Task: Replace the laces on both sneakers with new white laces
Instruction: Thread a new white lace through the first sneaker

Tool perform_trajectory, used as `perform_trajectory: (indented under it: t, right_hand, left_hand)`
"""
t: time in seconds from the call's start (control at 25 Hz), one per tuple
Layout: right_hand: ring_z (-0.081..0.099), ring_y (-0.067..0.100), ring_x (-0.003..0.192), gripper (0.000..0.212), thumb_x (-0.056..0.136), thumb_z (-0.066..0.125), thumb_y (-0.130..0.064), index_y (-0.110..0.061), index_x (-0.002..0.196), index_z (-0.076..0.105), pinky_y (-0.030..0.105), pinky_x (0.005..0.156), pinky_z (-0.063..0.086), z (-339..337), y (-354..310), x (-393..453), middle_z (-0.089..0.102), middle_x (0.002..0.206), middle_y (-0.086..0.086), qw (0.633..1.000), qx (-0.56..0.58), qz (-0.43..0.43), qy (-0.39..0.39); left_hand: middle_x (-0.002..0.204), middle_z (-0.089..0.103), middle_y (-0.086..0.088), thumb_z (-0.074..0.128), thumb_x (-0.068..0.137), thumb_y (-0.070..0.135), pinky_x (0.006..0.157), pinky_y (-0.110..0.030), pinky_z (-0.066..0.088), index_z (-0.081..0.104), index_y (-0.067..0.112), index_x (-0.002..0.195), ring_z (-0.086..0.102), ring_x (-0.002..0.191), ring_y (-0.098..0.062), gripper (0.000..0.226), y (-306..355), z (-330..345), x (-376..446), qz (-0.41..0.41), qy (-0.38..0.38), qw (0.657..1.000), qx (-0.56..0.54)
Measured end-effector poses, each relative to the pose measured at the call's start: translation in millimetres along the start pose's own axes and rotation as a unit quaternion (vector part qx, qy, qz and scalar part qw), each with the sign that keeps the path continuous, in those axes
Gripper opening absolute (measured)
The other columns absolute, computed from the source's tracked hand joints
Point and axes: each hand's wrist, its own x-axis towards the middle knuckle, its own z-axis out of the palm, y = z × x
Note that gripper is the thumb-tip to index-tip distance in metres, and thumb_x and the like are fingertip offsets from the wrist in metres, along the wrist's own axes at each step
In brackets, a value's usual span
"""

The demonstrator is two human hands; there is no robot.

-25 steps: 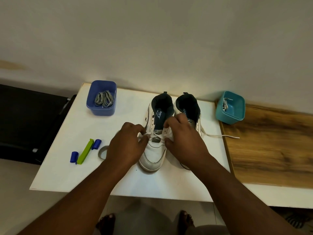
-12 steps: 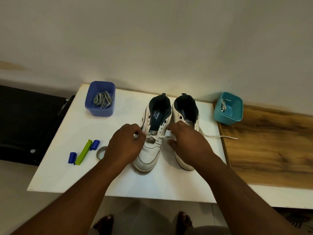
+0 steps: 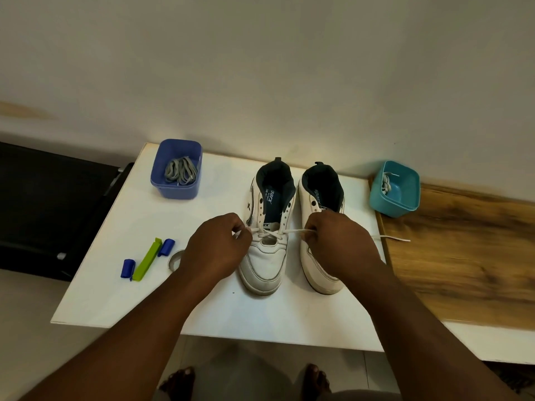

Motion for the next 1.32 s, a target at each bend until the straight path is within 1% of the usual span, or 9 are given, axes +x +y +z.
perform_trajectory:
  t: [0.24,0.36,0.48,0.72,0.88,1.0,1.08,1.24,1.32]
  right_hand:
    - [0.061,0.023,0.083,0.006,0.099,0.059,-0.016,-0.014,0.103,0.064,0.034,0.069,0.050,-48.2,9.8,-11.9,0.064,0.097,0.005,0.964,0.017,0.046,0.262]
    - [0.058,0.019,0.100,0.019,0.093,0.061,-0.004,-0.013,0.107,0.067,0.031,0.081,0.049,-49.1,-26.1,-19.0,0.064,0.109,0.004,0.933,0.122,-0.197,0.275]
    - [0.059,0.025,0.105,0.019,0.091,0.067,-0.008,-0.015,0.108,0.074,0.037,0.084,0.048,-29.3,-47.6,-27.4,0.067,0.112,0.007,0.903,0.029,-0.353,0.244]
    - [0.055,0.015,0.104,0.014,0.102,0.062,-0.030,-0.024,0.114,0.069,0.045,0.081,0.054,-38.5,-11.8,-11.7,0.054,0.114,-0.001,0.885,0.245,0.015,0.395]
    - [0.063,0.017,0.082,0.018,0.102,0.060,-0.044,-0.027,0.102,0.066,0.047,0.072,0.056,-43.6,-14.5,-9.6,0.063,0.090,0.000,0.756,0.534,0.054,0.375]
    - [0.067,0.019,0.084,0.003,0.098,0.068,-0.026,-0.023,0.099,0.067,0.035,0.071,0.057,-33.7,-44.3,-26.0,0.067,0.093,0.003,0.824,0.450,-0.152,0.309]
    - [0.064,0.010,0.086,0.003,0.095,0.072,-0.019,-0.016,0.097,0.071,0.027,0.073,0.054,-25.6,-55.5,-33.1,0.066,0.094,-0.002,0.860,0.354,-0.269,0.252]
    - [0.060,0.009,0.084,0.012,0.091,0.079,-0.018,-0.013,0.100,0.073,0.025,0.072,0.053,-17.7,-52.1,-32.3,0.064,0.095,-0.002,0.877,0.288,-0.373,0.099]
    - [0.062,0.007,0.090,0.026,0.088,0.082,-0.020,-0.020,0.111,0.071,0.026,0.078,0.057,-17.5,-43.9,-30.5,0.062,0.102,-0.007,0.902,0.270,-0.336,-0.011]
  left_hand:
    - [0.136,0.055,0.006,0.058,0.095,0.044,0.098,-0.041,0.038,0.063,0.033,0.117,0.046,0.127,-0.022,0.025,12.2,-0.3,-5.7,-0.001,0.022,0.994,0.111]
    - [0.129,0.064,0.011,0.047,0.104,0.032,0.103,-0.030,0.045,0.063,0.031,0.123,0.055,0.122,-0.008,0.025,29.5,-8.8,-8.9,0.059,0.045,0.987,-0.143]
    - [0.083,0.075,0.019,0.027,0.111,0.035,0.073,-0.012,0.052,0.068,0.034,0.092,0.070,0.085,0.004,0.045,52.7,-25.2,-17.7,-0.049,-0.136,0.897,-0.418]
    - [0.072,0.065,-0.001,0.039,0.100,0.062,0.074,-0.046,0.053,0.067,0.027,0.076,0.062,0.071,-0.015,0.050,24.9,-12.8,-19.8,0.193,-0.200,0.955,-0.102]
    - [0.110,0.062,0.023,0.043,0.101,0.039,0.097,-0.030,0.047,0.066,0.048,0.114,0.056,0.109,0.001,0.028,27.3,-8.8,-25.7,0.226,-0.233,0.942,-0.082]
    - [0.113,0.071,0.018,0.030,0.101,0.060,0.111,-0.039,0.041,0.076,0.041,0.105,0.060,0.114,-0.003,0.050,42.2,-13.0,-22.2,0.039,-0.219,0.930,-0.292]
    - [0.113,0.073,-0.003,0.024,0.097,0.069,0.102,-0.041,0.044,0.079,0.028,0.103,0.064,0.109,-0.019,0.069,46.2,-19.9,-19.0,-0.089,-0.269,0.834,-0.474]
    - [0.083,0.061,-0.002,0.040,0.106,0.045,0.062,-0.027,0.048,0.063,0.014,0.108,0.058,0.071,-0.014,0.039,44.9,-26.8,-10.7,-0.171,-0.187,0.679,-0.689]
    - [0.070,0.051,0.003,0.039,0.108,0.035,0.059,-0.025,0.043,0.059,0.017,0.101,0.050,0.064,-0.011,0.028,40.3,-25.6,-2.8,-0.174,-0.099,0.688,-0.697]
